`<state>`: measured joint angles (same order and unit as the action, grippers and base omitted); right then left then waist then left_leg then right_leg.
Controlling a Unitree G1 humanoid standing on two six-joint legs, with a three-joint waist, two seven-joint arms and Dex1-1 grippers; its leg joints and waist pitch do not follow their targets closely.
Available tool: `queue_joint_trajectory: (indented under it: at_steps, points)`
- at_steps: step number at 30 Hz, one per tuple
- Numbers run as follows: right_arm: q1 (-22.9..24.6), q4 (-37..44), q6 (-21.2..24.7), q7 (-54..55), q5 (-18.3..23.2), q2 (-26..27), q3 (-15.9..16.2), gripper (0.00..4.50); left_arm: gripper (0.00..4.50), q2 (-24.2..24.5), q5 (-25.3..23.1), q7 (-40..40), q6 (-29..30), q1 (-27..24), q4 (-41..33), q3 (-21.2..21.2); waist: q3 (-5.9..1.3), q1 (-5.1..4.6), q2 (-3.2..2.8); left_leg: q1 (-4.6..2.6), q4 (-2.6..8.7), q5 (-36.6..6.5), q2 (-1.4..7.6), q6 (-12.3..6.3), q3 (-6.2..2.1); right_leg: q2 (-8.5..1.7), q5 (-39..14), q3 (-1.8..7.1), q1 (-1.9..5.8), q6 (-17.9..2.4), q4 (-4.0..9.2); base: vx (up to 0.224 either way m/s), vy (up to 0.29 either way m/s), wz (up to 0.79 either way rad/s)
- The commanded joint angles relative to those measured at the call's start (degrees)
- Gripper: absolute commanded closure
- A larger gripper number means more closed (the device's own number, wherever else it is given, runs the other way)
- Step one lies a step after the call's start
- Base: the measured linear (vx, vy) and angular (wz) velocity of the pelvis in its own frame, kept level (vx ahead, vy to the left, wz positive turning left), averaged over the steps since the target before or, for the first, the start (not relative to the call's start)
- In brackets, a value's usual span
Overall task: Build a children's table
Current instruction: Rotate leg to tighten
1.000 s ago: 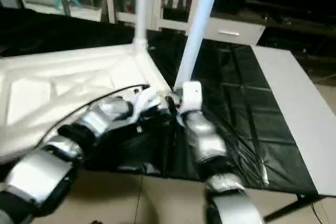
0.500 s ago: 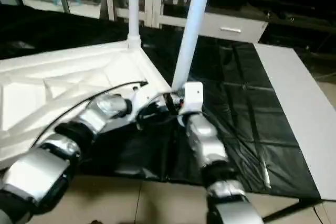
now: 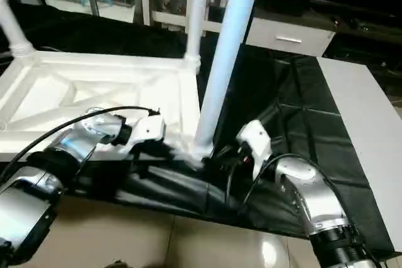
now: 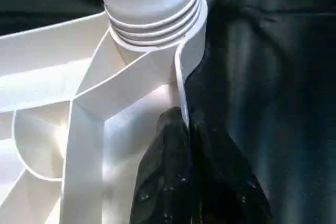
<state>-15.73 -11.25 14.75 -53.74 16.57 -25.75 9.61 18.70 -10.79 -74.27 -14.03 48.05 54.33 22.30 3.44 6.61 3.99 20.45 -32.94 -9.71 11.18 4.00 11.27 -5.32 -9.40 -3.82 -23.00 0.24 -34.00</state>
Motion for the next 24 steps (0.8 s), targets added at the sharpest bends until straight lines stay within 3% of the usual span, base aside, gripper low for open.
queue_joint_trajectory:
  at_steps: [1,6,7,8,9,12,13,20,24]
  points:
    - [-0.8,0.8,1.0,-0.7,-0.3,-0.4,0.6,0.84,4.50,-0.8,-2.2,-3.9,0.4,-1.9,0.0,4.1,-3.25,-0.21,-0.77,-1.15,4.60,-24.0,2.73,0.69,-1.50,-3.95,-23.6,2.60,1.56,-10.6,5.07,0.000,0.000,0.00]
    - [-4.0,-3.8,-1.8,2.0,-4.2,1.6,2.3,0.84,4.50,-0.9,-2.2,-4.0,0.9,-2.0,-0.8,3.9,-3.44,-0.42,-0.60,-0.75,4.64,-22.6,2.58,1.39,-1.64,-3.93,-22.3,2.49,1.74,-10.5,4.67,0.000,0.000,0.00]
    - [-4.4,-4.4,-2.2,2.2,-4.7,1.6,2.5,0.84,4.50,-0.8,-2.2,-3.9,1.0,-2.0,-1.0,3.9,-3.53,-0.26,-0.71,-1.17,4.48,-22.3,2.65,1.49,-1.46,-3.96,-21.3,2.61,1.42,-10.8,4.72,0.000,0.000,0.00]
    - [-4.8,-4.9,-2.3,2.1,-5.2,1.6,2.8,0.84,4.50,-0.7,-2.2,-3.9,1.2,-2.1,-1.3,3.9,-3.51,-0.34,-0.45,-1.08,4.47,-22.0,2.63,1.38,-1.43,-3.86,-20.5,2.60,1.49,-11.0,4.61,0.000,0.000,0.00]
    - [-5.2,-5.4,-2.2,1.7,-5.7,1.5,3.1,0.84,4.50,-0.5,-2.2,-3.9,1.7,-2.3,-2.1,3.8,-3.64,-0.11,-0.64,-0.97,4.48,-20.4,2.70,1.14,-1.38,-3.81,-17.6,2.64,1.76,-11.8,4.14,0.000,0.000,0.00]
    - [-5.6,-5.6,-2.2,0.9,-6.1,1.1,3.5,1.20,4.50,-0.3,-2.2,-4.0,2.2,-2.5,-2.7,3.6,-3.79,0.05,-0.33,-0.74,4.36,-18.3,2.61,0.52,-1.22,-3.69,-14.2,2.60,2.12,-12.2,3.76,0.000,0.000,0.00]
    - [-5.8,-6.2,-2.6,0.4,-6.5,0.8,3.7,1.20,4.50,-0.2,-2.3,-4.0,2.2,-2.5,-2.7,3.6,-3.82,0.10,-0.47,-0.66,4.27,-17.3,2.57,0.13,-1.14,-3.65,-12.3,2.59,2.19,-12.8,3.53,0.000,0.000,0.00]
    - [-6.1,-7.1,-3.0,-0.4,-6.0,1.1,3.0,1.74,4.50,0.1,-2.3,-4.2,2.8,-2.8,-3.2,3.6,-3.68,0.17,-0.37,-0.76,4.30,-18.8,2.56,0.21,-1.20,-3.86,-16.8,2.61,2.17,-11.8,4.02,0.000,0.000,0.00]
    - [-5.8,-7.1,-2.4,-0.3,-4.2,2.4,1.3,1.78,4.50,0.3,-2.2,-4.6,3.6,-3.1,-3.9,3.5,-3.72,0.11,-0.34,-0.70,4.31,-18.2,2.60,0.17,-1.21,-3.73,-15.6,2.59,2.17,-11.9,3.85,0.000,0.000,0.00]
